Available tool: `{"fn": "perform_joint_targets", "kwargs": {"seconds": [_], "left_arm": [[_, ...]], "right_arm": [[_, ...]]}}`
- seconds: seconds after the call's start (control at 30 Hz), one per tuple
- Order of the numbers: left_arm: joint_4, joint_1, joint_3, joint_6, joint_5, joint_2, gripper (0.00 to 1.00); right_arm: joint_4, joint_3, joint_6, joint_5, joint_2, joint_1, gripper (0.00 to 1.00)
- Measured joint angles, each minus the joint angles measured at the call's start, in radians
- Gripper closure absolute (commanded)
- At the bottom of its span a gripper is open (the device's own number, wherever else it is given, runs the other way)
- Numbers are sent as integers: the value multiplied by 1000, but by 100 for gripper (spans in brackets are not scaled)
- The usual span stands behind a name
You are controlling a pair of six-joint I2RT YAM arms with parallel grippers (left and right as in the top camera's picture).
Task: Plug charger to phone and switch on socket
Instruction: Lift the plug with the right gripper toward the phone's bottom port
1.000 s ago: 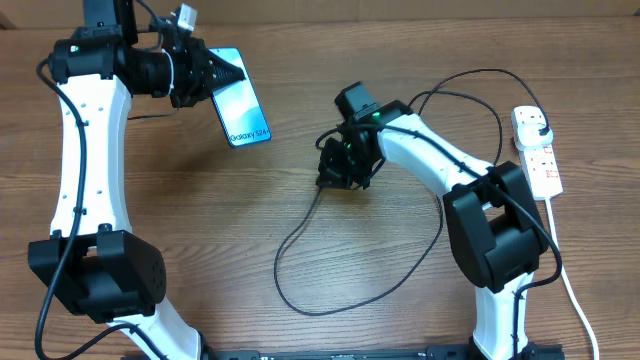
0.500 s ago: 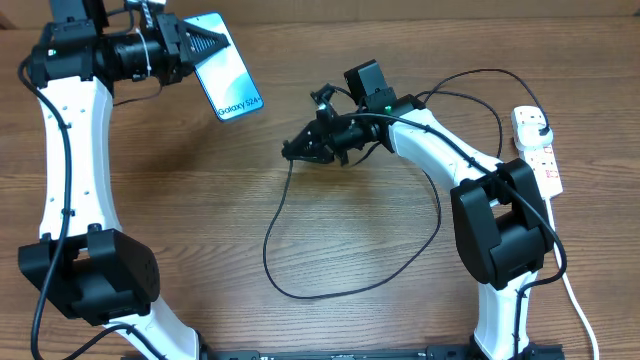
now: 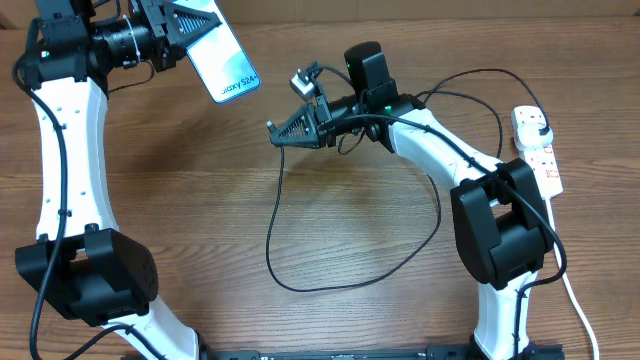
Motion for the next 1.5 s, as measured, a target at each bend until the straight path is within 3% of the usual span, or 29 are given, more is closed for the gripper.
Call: {"fn": "perform_joint_targets", "kwargs": {"seconds": [0.37, 0.6, 0.9, 1.13, 1.5], "left_arm": [[60, 0, 0, -64, 8, 0, 94], [72, 0, 0, -97, -4, 0, 93], [146, 0, -1, -156, -14, 0, 96], [207, 0, -1, -221, -17, 0, 95], [266, -1, -1, -311, -17, 0, 95]], "right_arm": [[599, 2, 458, -24, 0, 0, 96], [884, 4, 732, -21, 0, 0, 96], [951, 4, 898, -19, 0, 3, 96], [1132, 4, 1020, 7, 0, 6, 96], [1256, 4, 1181, 55, 0, 7, 96]]}}
